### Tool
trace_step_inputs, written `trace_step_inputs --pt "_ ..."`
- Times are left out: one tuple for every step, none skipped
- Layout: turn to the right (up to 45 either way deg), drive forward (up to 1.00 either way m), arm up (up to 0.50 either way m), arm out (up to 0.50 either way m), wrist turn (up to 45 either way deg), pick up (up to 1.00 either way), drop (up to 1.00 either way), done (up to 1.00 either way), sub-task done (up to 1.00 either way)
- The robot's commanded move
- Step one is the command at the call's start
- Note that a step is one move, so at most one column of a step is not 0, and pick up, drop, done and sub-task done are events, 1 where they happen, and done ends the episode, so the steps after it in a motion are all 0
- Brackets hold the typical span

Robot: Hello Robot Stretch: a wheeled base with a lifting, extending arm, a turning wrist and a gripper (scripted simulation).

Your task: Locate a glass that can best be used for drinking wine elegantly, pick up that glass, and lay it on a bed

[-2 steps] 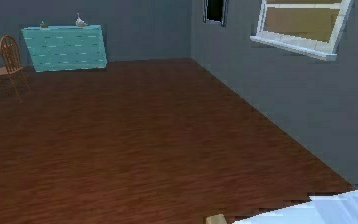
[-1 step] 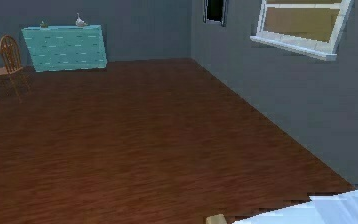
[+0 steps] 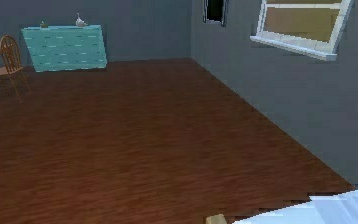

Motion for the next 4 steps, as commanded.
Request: trace_step_inputs --pt "0.0 0.0 -0.26 0.0 0.0 0.0 0.0 0.0 0.0" --pt "0.0 0.0 -0.32 0.0 0.0 0.0 0.0 0.0 0.0" --pt "0.0 0.0 0.0 0.0 0.0 0.0 1.0 0.0 0.0" --pt "0.0 0.0 0.1 0.0 0.0 0.0 0.0 0.0 0.0"
